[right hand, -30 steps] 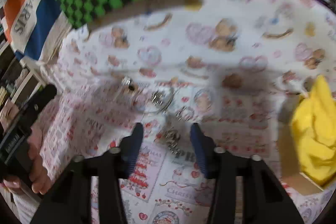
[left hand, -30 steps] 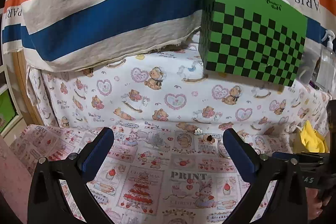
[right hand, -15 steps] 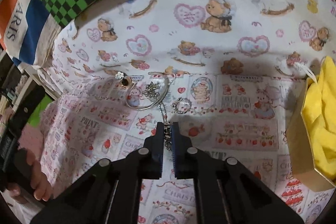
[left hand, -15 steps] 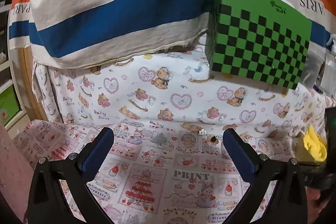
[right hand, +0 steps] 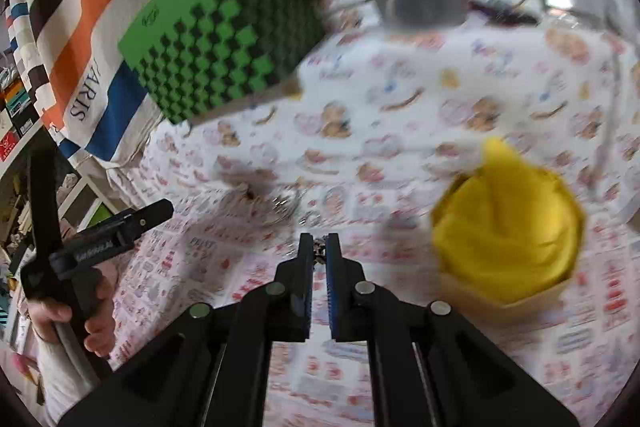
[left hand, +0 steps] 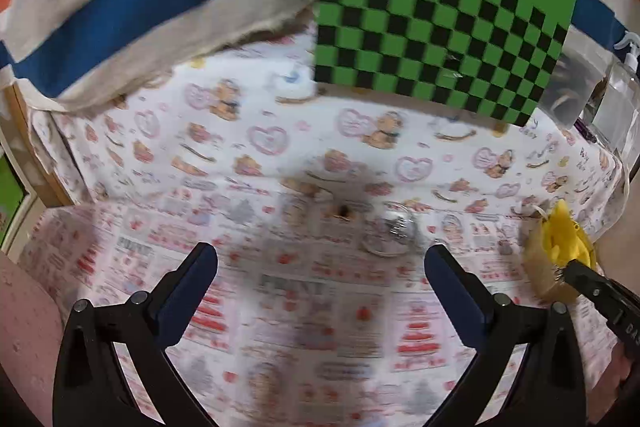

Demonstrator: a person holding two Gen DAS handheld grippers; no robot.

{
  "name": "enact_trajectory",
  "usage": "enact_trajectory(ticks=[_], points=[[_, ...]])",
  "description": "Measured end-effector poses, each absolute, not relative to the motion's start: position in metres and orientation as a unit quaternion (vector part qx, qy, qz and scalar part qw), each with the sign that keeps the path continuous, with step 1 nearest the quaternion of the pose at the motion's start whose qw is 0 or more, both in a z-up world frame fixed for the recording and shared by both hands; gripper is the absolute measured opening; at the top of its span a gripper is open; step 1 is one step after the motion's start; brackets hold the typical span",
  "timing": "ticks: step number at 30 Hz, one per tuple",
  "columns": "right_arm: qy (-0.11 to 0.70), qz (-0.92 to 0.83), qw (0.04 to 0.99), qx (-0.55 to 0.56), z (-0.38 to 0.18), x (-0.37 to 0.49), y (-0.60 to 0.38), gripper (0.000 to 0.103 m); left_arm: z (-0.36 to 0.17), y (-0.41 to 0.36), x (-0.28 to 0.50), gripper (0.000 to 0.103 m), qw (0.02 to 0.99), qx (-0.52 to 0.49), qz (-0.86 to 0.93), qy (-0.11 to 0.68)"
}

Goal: Organize jewelry
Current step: 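Move the left tool to the silver bangle and close on it, then carry the silver bangle into the yellow-lined box and open the left tool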

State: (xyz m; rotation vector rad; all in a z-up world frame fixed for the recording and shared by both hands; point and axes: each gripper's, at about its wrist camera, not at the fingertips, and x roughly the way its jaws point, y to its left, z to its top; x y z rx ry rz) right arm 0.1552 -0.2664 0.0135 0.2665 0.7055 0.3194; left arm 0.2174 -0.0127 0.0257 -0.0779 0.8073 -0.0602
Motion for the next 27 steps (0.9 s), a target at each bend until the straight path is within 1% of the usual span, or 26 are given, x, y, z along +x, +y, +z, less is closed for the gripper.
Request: enact_trajectory(ticks=[3, 6, 9, 14, 17, 18, 20, 23, 25, 27], points=[[0.332, 0.143, 0.920, 0.152, 0.018, 0.157, -0.278, 0.005, 0.014, -0.034, 0.237, 0.103, 0.896, -0.048, -0.030, 0.441], [0.325, 0.120, 0.926, 0.147, 0.018, 0.159, -0.284, 0.005, -0.003, -0.053, 0.257, 0.103, 0.873, -0.054, -0.028, 0.485], [0.314, 0.092, 0.935, 0.140, 0.017, 0.158, -0.296, 0.005, -0.014, -0.069, 0.266, 0.103, 0.877, -0.033, -0.030, 0.479], [0.290, 0.059, 0.944, 0.146, 0.024, 0.154, -0.325, 0.005, -0.033, -0.089, 0.280, 0.103, 0.872, -0.040, -0.032, 0.488], [0.282, 0.050, 0.945, 0.156, 0.028, 0.152, -0.336, 0.005, -0.040, -0.107, 0.289, 0.103, 0.884, 0.001, 0.009, 0.468], [0.280, 0.049, 0.945, 0.159, 0.029, 0.151, -0.339, 0.005, -0.043, -0.110, 0.292, 0.099, 0.884, 0.012, 0.028, 0.466], [0.279, 0.049, 0.946, 0.161, 0.028, 0.153, -0.341, 0.005, -0.048, -0.107, 0.298, 0.092, 0.881, -0.005, 0.046, 0.470], [0.275, 0.049, 0.948, 0.154, 0.031, 0.151, -0.339, 0.005, -0.056, -0.095, 0.303, 0.090, 0.873, -0.059, 0.049, 0.481], [0.274, 0.050, 0.949, 0.149, 0.032, 0.149, -0.337, 0.005, -0.054, -0.092, 0.302, 0.088, 0.879, -0.060, 0.049, 0.470], [0.274, 0.052, 0.949, 0.145, 0.032, 0.148, -0.334, 0.005, -0.055, -0.094, 0.304, 0.079, 0.880, -0.051, 0.037, 0.470]])
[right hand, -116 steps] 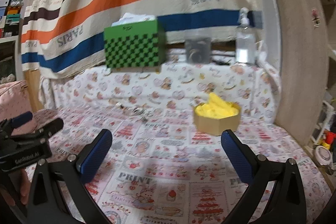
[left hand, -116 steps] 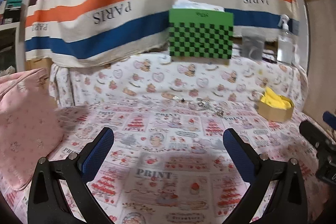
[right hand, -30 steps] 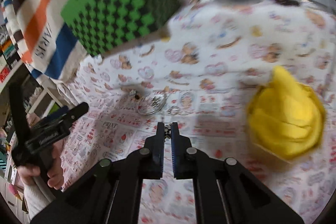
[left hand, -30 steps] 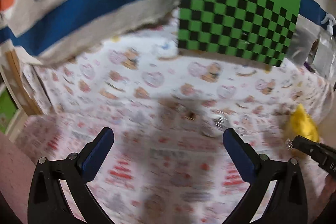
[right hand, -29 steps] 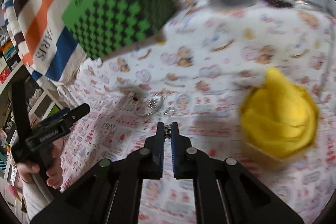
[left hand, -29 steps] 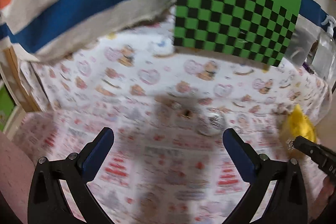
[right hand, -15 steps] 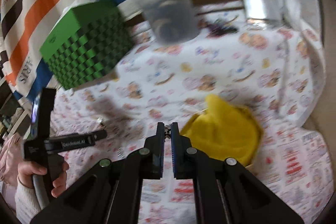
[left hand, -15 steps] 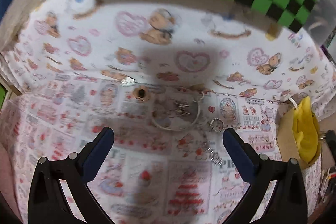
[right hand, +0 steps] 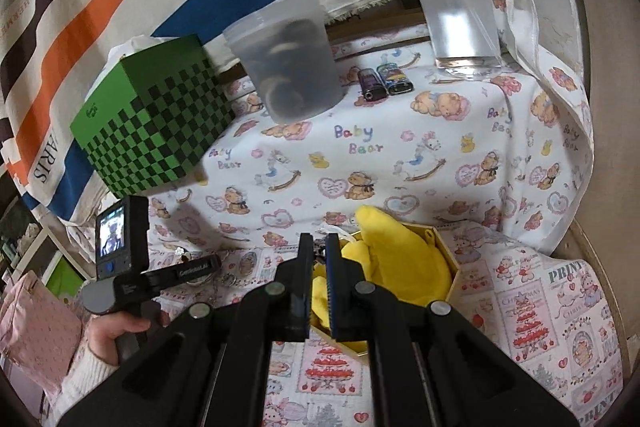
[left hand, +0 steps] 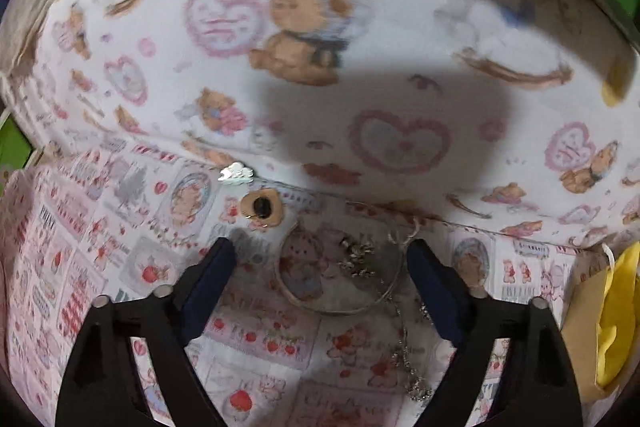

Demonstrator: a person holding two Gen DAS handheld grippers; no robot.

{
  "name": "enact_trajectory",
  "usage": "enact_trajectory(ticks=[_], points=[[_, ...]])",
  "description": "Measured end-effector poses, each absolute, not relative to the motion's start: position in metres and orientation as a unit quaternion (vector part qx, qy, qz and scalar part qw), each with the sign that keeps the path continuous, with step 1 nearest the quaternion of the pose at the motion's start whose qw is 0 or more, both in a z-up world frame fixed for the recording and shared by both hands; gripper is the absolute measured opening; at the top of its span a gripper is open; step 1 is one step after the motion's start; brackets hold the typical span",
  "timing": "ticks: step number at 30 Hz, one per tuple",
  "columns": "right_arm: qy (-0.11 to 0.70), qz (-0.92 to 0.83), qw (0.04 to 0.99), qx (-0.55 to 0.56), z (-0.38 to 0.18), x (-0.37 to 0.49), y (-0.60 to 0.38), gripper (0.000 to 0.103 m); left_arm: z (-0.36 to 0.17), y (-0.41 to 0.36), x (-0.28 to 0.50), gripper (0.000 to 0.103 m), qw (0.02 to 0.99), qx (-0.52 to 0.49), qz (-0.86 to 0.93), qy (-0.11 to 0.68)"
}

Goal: Organize jewelry
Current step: 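Carry the silver bangle into the yellow-lined box and open the left tool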

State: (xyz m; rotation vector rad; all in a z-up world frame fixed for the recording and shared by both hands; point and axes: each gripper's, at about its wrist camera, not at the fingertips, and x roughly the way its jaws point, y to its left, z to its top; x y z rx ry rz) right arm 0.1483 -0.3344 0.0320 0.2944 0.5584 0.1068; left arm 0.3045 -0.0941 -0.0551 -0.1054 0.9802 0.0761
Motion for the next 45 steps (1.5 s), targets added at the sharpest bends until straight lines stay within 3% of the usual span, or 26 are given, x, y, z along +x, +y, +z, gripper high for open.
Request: enact_trajectory(ticks=[1, 2, 3, 22, 38, 41, 45], points=[[0.275, 0.052, 0.949, 0.143, 0.032, 0.148, -0.334, 0.005, -0.056, -0.096, 0.306, 0.077, 0.880, -0.041, 0.034, 0.473], [0.276, 0.052, 0.949, 0.142, 0.031, 0.148, -0.334, 0.005, -0.055, -0.099, 0.308, 0.066, 0.882, -0.033, 0.033, 0.470], [0.278, 0.052, 0.949, 0.141, 0.030, 0.149, -0.334, 0.005, -0.053, -0.100, 0.306, 0.064, 0.884, -0.030, 0.031, 0.466], [0.243, 0.071, 0.950, 0.184, 0.053, 0.129, -0.361, 0.005, 0.015, -0.045, 0.219, 0.064, 0.900, -0.075, -0.055, 0.426], [0.313, 0.094, 0.909, 0.259, 0.017, 0.161, -0.394, 0.007, 0.039, -0.112, 0.207, 0.064, 0.893, -0.068, -0.134, 0.424], [0.311, 0.086, 0.909, 0.265, 0.017, 0.160, -0.399, 0.016, 0.036, -0.133, 0.207, 0.064, 0.891, -0.063, -0.143, 0.427], [0.294, 0.051, 0.917, 0.266, 0.023, 0.152, -0.411, 0.021, 0.031, -0.168, 0.212, 0.064, 0.883, -0.059, -0.170, 0.433]])
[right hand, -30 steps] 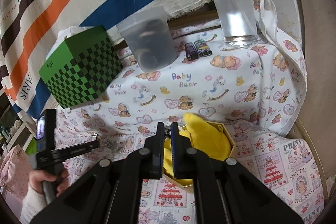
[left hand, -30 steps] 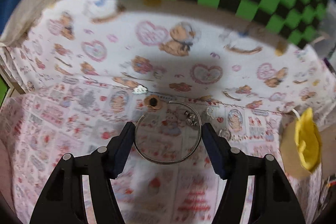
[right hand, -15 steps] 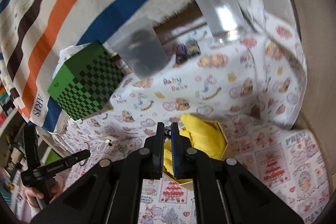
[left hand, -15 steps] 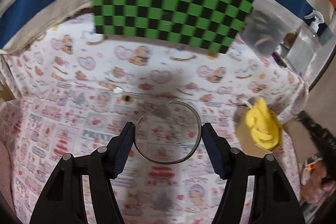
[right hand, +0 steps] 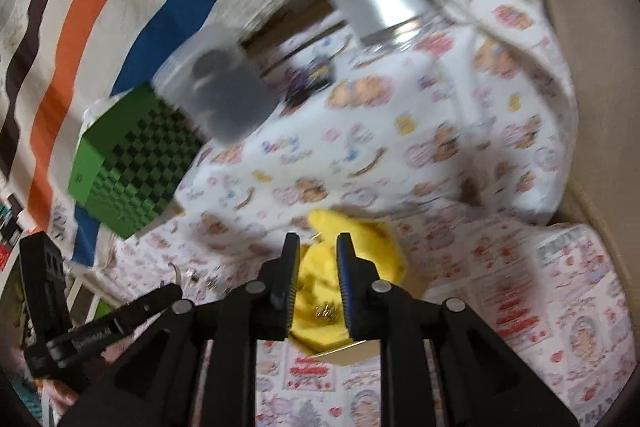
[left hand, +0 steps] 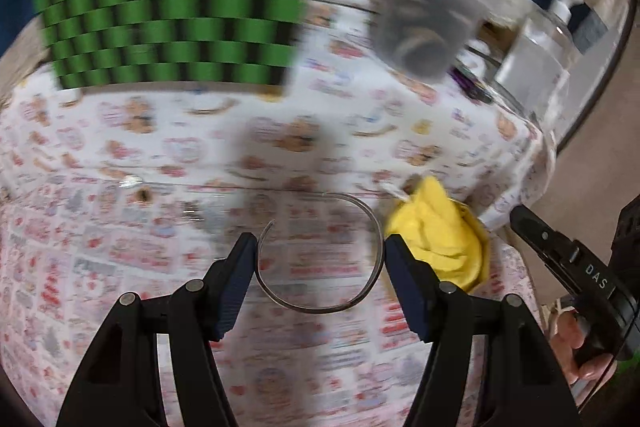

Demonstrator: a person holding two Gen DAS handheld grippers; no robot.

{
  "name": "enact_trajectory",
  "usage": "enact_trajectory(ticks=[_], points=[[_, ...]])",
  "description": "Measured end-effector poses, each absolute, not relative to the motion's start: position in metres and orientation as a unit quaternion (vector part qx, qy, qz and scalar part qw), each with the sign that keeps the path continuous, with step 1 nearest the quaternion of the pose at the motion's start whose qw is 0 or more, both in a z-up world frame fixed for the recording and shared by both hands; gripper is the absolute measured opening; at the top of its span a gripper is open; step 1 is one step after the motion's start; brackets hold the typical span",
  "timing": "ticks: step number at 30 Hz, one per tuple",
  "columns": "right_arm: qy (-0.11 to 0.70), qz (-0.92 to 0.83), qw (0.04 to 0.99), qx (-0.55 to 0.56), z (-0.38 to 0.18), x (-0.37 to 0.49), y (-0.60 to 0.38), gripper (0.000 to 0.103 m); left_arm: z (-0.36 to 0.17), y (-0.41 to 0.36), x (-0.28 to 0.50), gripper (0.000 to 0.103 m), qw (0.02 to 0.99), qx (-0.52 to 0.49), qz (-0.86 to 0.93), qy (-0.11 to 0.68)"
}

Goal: Organize jewelry
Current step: 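Carry the silver bangle into the yellow-lined box and open the left tool, then bring both tools back toward the remaining jewelry on the cloth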

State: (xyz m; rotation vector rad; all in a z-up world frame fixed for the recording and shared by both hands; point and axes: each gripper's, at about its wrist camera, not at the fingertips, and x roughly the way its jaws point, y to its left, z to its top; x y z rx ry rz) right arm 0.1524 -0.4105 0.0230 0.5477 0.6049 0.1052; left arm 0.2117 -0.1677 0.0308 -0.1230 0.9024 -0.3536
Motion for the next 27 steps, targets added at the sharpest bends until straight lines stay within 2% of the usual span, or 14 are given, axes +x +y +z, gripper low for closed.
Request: enact_trajectory(ticks=[2, 11, 14, 19, 21, 23, 27], points=[[0.292, 0.021, 0.915, 0.278, 0.021, 0.150, -0.422, 0.031, 0.027, -0.188, 0.216, 0.064, 0.876, -0.057, -0.188, 0.440], [0.302, -0.059, 0.902, 0.303, 0.002, 0.154, -0.456, 0.040, 0.017, -0.254, 0.224, 0.064, 0.849, -0.037, -0.254, 0.462], [0.295, -0.067, 0.903, 0.306, 0.003, 0.154, -0.463, 0.051, 0.015, -0.263, 0.224, 0.064, 0.850, -0.032, -0.263, 0.454], [0.292, -0.076, 0.902, 0.308, 0.004, 0.152, -0.469, 0.052, 0.009, -0.268, 0.228, 0.065, 0.835, -0.060, -0.295, 0.461], [0.292, -0.076, 0.901, 0.311, 0.004, 0.151, -0.469, 0.055, 0.011, -0.266, 0.227, 0.079, 0.835, -0.072, -0.302, 0.454], [0.286, -0.081, 0.903, 0.311, 0.006, 0.150, -0.468, 0.063, 0.019, -0.260, 0.222, 0.084, 0.848, -0.063, -0.301, 0.431], [0.273, -0.074, 0.910, 0.301, 0.012, 0.147, -0.461, 0.067, 0.043, -0.238, 0.206, 0.088, 0.886, -0.024, -0.265, 0.380]])
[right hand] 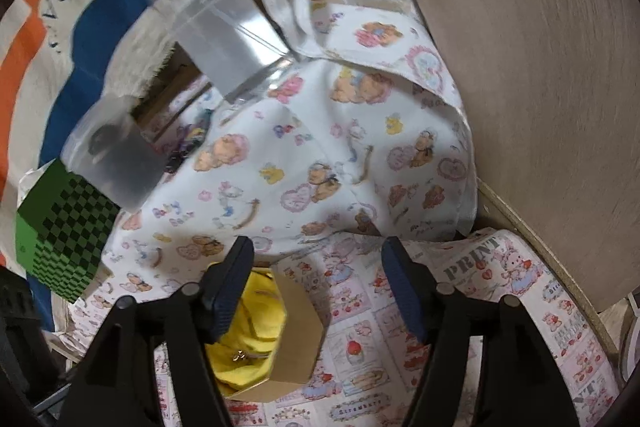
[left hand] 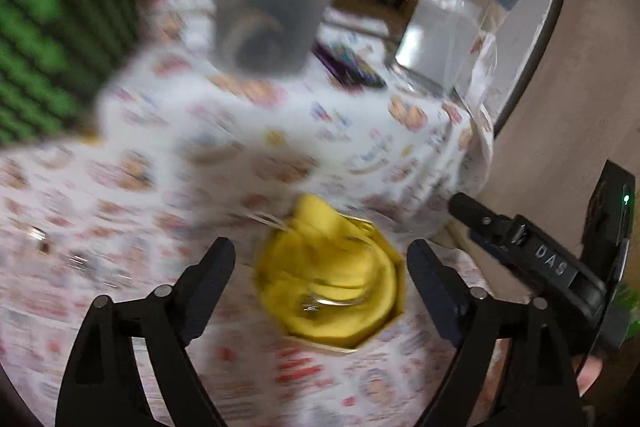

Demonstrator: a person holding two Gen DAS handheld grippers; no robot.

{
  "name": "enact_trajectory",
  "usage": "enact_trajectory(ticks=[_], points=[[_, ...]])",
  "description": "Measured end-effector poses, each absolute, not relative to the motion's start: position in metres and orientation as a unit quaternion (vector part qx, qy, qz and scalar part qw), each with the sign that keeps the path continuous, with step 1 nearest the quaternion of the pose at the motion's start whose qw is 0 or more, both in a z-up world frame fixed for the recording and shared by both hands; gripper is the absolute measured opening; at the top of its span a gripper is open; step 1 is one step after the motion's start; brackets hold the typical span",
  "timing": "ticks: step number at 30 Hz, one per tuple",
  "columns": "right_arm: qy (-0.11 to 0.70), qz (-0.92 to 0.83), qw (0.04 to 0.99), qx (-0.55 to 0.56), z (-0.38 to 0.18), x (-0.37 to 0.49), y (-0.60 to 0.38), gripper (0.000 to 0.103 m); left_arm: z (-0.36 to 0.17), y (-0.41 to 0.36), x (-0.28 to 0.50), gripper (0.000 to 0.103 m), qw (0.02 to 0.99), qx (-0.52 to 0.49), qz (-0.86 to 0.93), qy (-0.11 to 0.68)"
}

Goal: Organize jewelry
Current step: 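Bring both tools back toward the remaining jewelry on the cloth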

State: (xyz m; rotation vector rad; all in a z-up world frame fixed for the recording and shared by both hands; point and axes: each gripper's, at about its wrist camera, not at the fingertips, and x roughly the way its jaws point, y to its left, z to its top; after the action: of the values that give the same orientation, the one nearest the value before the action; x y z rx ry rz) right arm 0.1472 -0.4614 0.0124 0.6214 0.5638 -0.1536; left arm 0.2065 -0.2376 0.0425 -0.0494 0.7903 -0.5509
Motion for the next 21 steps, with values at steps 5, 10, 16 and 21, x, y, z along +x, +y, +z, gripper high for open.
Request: enact_trajectory(ticks=[5, 10, 16, 21], points=[[0.244, -0.044, 0.925, 0.287, 0.024, 0.142, -0.444, 0.081, 0.068, -0.190, 0.177, 0.100, 0.929, 0.005, -0.217, 0.300], [0.234, -0.004, 0.939, 0.251, 0.032, 0.140, -0.420, 0.087, 0.078, -0.151, 0.155, 0.103, 0.955, 0.018, -0.168, 0.242], [0.220, 0.014, 0.952, 0.212, 0.036, 0.135, -0.395, 0.100, 0.083, -0.114, 0.145, 0.103, 0.970, 0.005, -0.128, 0.207], [0.221, 0.012, 0.959, 0.176, 0.035, 0.137, -0.380, 0.101, 0.083, -0.084, 0.145, 0.103, 0.983, -0.031, -0.076, 0.162]])
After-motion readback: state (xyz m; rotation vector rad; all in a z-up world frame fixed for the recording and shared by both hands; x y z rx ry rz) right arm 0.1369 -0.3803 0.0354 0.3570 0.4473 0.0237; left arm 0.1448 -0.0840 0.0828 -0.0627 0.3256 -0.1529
